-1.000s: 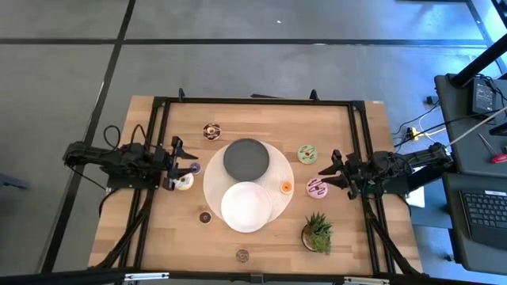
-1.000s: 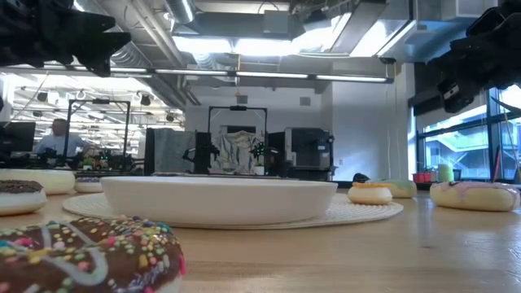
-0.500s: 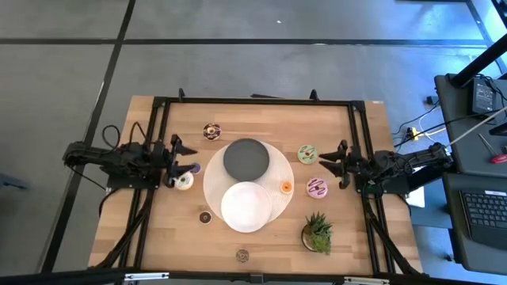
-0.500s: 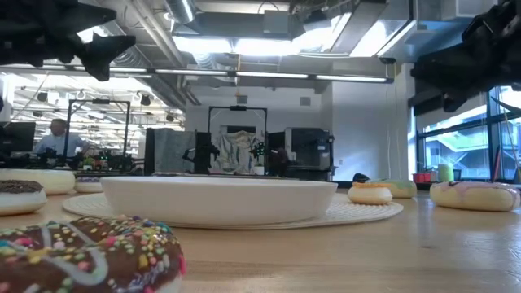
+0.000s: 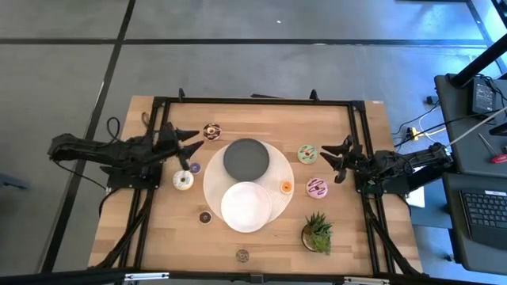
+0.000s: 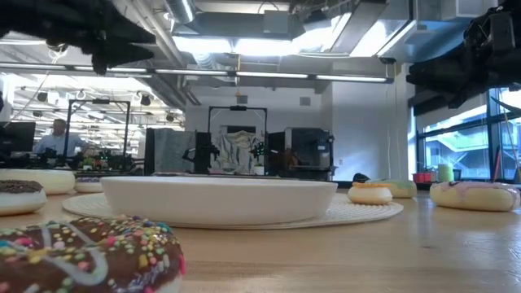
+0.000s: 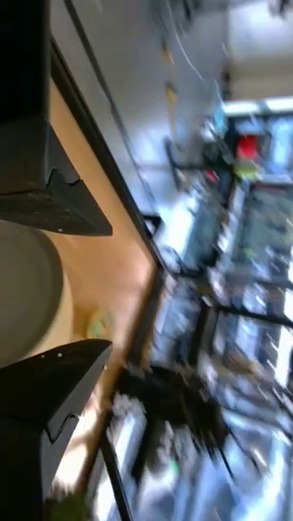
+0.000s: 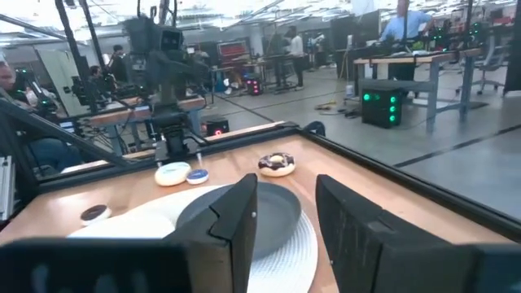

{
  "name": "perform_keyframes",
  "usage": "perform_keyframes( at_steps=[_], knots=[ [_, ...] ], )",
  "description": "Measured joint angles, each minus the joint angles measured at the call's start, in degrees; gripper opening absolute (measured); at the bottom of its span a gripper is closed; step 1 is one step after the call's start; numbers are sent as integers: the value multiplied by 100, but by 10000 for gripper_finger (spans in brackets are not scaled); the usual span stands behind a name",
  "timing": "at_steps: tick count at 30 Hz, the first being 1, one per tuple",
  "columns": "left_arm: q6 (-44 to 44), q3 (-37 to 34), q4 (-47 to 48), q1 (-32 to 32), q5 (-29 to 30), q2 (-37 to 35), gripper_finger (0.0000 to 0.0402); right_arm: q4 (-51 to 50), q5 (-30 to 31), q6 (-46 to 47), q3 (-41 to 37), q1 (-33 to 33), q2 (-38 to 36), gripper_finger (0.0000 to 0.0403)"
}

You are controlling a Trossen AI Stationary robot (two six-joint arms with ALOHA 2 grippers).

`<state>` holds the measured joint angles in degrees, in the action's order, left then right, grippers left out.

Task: Pick & Place donuts
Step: Put the big brown donut on the gray plate

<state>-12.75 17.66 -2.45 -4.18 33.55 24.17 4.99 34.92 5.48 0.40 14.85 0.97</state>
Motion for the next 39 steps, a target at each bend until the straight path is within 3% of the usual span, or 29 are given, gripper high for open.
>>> perform_keyframes(
  at_steps=[7,12,23,27,39],
  knots=[
    [-453,1623,1896,1131,-664,1920,210,-2,0,-77,-1,0,0,129],
    [-832,2188,2625,2007,-1465,3159,210,-7,0,-112,-1,0,0,129],
    [-702,2237,2440,3010,-1950,5186,209,-23,0,-159,-1,0,0,129],
    [-704,2237,1988,3109,-2172,5633,206,-24,0,-197,-1,0,0,129],
    [-662,2237,1394,3423,-1918,6521,186,-24,0,-300,0,0,0,129]
  ],
)
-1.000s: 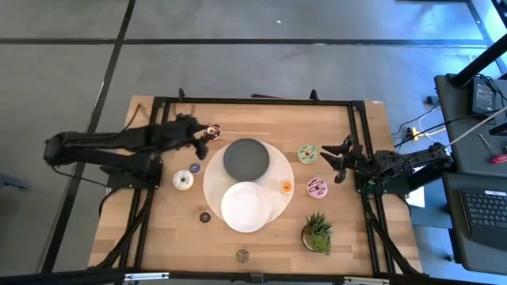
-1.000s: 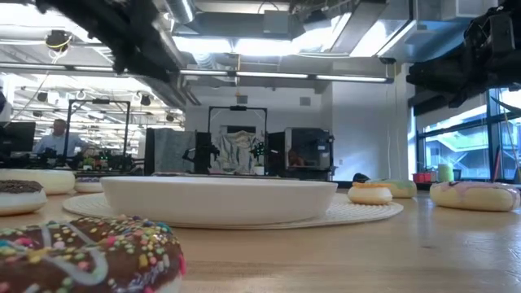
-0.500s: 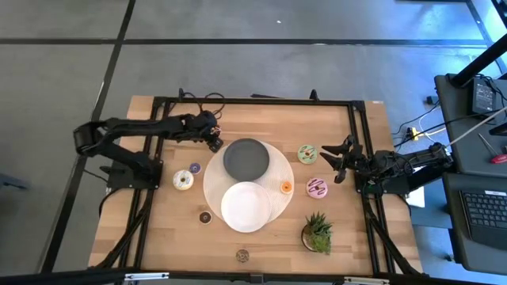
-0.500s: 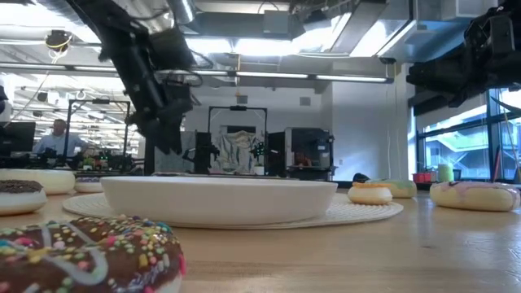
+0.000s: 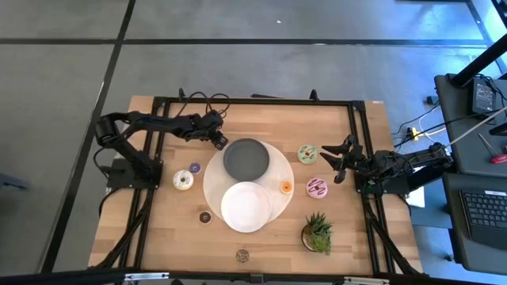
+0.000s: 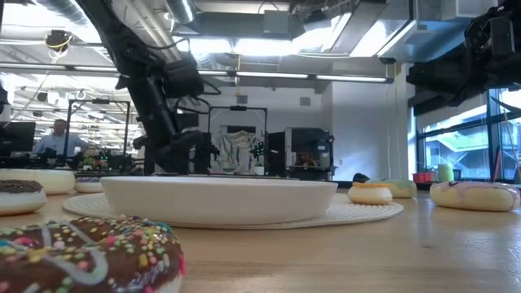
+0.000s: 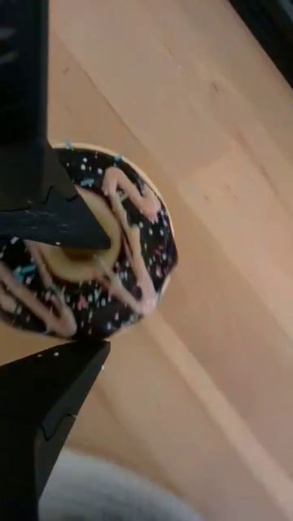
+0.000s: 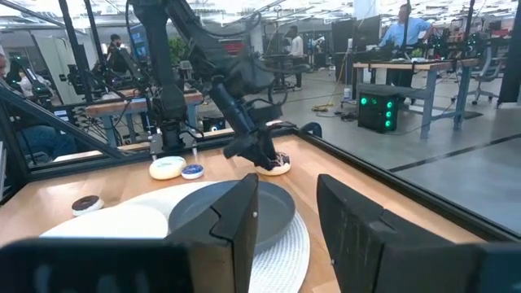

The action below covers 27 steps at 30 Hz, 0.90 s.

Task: Pick & Place donuts
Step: Put the big brown donut on the gray plate

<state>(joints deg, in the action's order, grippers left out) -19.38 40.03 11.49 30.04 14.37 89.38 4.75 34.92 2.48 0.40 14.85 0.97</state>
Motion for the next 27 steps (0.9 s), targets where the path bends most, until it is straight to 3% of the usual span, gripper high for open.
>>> perform_keyframes(
  at_steps=[6,18,23,27],
  knots=[
    [2,7,-15,125,-254,94,160,-4,2,-22,1,0,0,129],
    [614,55,10,129,-291,-50,69,-7,4,-151,-1,0,0,129],
    [963,426,-25,18,-805,-395,53,-7,4,-151,-2,0,0,129],
    [1491,685,-332,-421,-1402,-557,53,-7,4,-151,-2,0,2,129]
  ],
)
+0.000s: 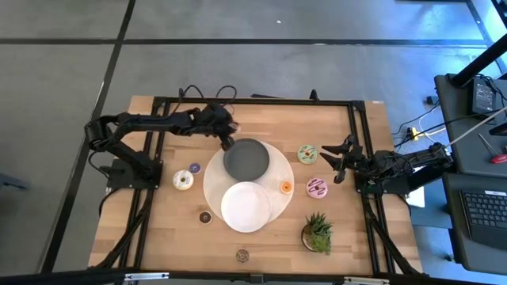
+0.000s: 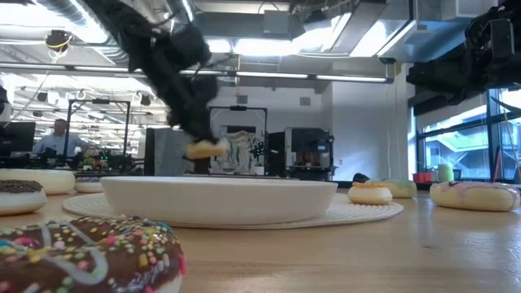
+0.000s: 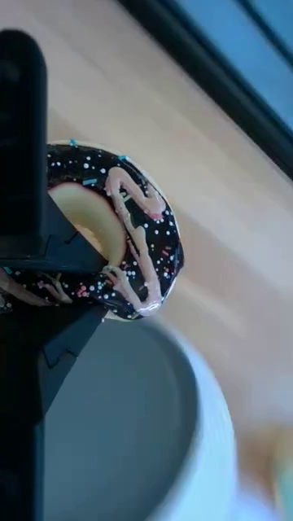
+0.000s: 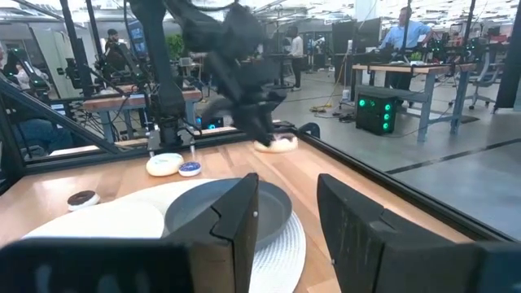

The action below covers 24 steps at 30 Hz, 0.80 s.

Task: Pick & Place donuts
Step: Put the big brown donut on the gray plate

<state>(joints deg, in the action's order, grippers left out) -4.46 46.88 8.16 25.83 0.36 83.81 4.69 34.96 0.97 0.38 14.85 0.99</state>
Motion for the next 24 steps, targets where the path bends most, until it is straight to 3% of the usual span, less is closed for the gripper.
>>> perform_keyframes(
  at_steps=[5,11,15,24],
  knots=[
    [754,139,-217,-821,-543,60,52,0,0,0,0,0,0,129],
    [757,148,-203,-1511,125,322,49,5,0,1,0,-1,0,129],
    [712,148,-357,-1623,620,595,49,9,0,21,2,0,0,129],
    [408,150,-771,-1366,492,1255,50,13,-2,160,1,0,0,129]
  ],
)
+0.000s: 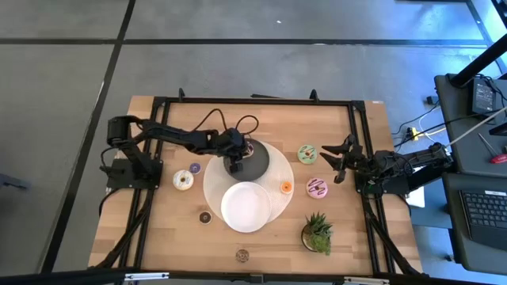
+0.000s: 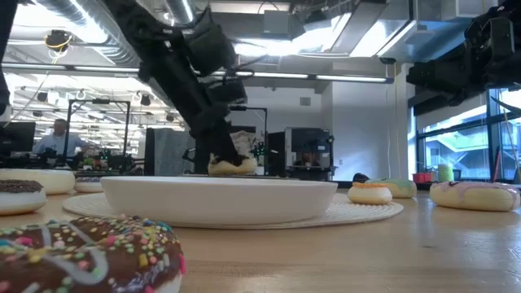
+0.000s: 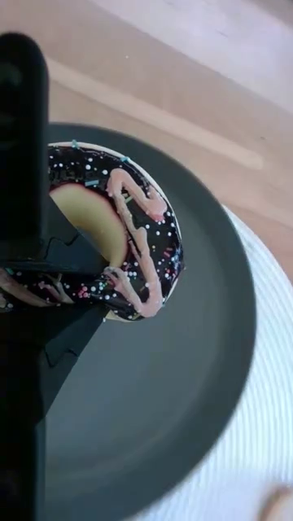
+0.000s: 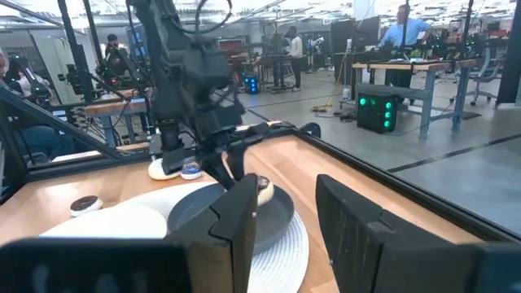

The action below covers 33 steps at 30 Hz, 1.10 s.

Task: Pick & Place donuts
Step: Put the big brown donut on the gray plate

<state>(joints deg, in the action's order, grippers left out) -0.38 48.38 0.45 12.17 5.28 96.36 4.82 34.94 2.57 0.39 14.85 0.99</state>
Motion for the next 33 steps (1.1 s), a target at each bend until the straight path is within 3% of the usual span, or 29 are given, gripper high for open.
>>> perform_keyframes(
  at_steps=[5,24,33],
  knots=[
    [-148,0,-418,156,-33,245,51,0,0,0,-1,0,0,129],
    [-637,0,-397,299,-41,323,77,-2,0,-24,2,0,0,129],
    [-437,0,-556,299,-49,321,138,-4,0,-26,-1,0,0,129]
  ],
)
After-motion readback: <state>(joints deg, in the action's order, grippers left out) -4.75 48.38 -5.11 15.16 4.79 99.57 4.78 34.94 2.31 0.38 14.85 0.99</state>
